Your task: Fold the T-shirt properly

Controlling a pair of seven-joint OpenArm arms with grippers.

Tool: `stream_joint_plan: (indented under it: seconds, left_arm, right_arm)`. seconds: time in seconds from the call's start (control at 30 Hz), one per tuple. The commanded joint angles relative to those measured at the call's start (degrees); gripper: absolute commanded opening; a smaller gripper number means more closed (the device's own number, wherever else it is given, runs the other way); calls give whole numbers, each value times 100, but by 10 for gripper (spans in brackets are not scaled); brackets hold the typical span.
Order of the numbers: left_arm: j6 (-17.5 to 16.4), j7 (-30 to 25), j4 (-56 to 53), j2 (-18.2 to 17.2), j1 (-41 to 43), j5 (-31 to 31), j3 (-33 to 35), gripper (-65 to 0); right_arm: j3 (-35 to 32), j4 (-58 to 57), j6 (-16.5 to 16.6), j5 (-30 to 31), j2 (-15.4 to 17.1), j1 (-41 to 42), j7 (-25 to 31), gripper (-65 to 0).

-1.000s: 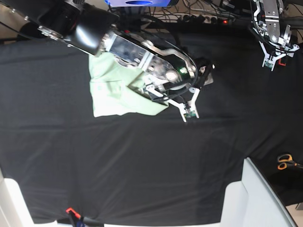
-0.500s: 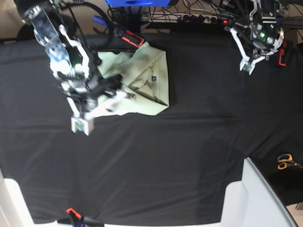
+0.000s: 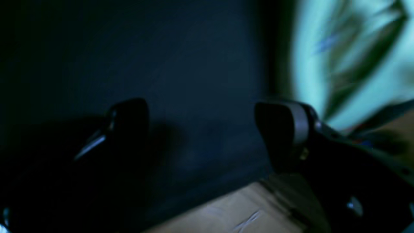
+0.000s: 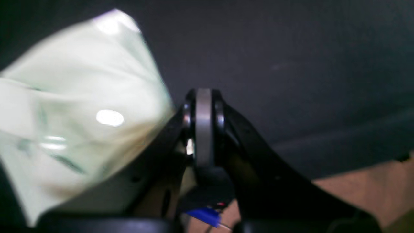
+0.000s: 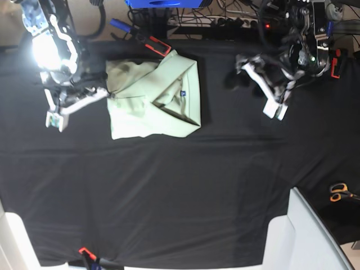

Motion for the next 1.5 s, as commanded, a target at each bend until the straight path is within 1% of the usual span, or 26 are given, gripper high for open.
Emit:
stream_joint_plan:
  seconds: [0.0, 0.1, 0.2, 0.4, 0.47, 0.53, 0.7, 0.83, 1.07, 1.17, 1.2, 1.23, 1.37, 1.47]
  left_arm:
    - [15, -46, -9, -69, -109, -98, -37, -104]
    - [15, -37, -378, -25, -356, -309, -20, -104]
    - [15, -37, -729, 19, -584, -441, 297, -104]
    - [15, -37, -1072, 45, -971, -898, 1264, -104]
    - [41, -46, -1151, 89, -1059, -933, 1466, -104]
    - [50, -46, -1362, 238, -1138, -907, 1493, -106]
    - [50, -73, -2118, 423, -1305, -907, 1519, -106]
    - [32, -73, -2259, 476, -1349, -907, 1712, -106]
    - [32, -81, -2373, 502, -1481, -907, 2354, -107]
    - [32, -81, -2373, 511, -1481, -907, 2363, -111]
    - [32, -81, -2373, 511, -1481, -907, 2328, -126]
    - [32, -81, -2373, 511, -1481, -907, 2319, -165]
    - [32, -81, -2532, 511, -1542, -907, 2319, -418]
    - [32, -90, -3006, 608, -1692, -907, 2354, -534]
  right_arm:
    - [40, 81, 91, -23, 15, 15, 99, -641]
    - [49, 81, 583, -23, 15, -100, 99, -644]
    - [49, 72, 759, -23, 6, -196, 99, -646]
    - [49, 72, 777, -32, 6, -258, 99, -646]
    - [49, 72, 785, -41, 6, -311, 99, -646]
    - [49, 72, 785, -41, 6, -355, 99, -646]
    - [49, 72, 785, -41, 15, -425, 99, -646]
    - [49, 72, 785, -41, 15, -425, 99, -646]
    - [49, 72, 785, -41, 15, -425, 108, -646]
    - [49, 72, 785, -41, 15, -425, 108, -646]
    - [49, 72, 785, -41, 15, -425, 108, -646]
    - [49, 72, 785, -41, 15, -425, 108, -646]
    - [49, 72, 785, -41, 15, -425, 108, -646]
    - [58, 72, 785, -41, 15, -425, 108, -646]
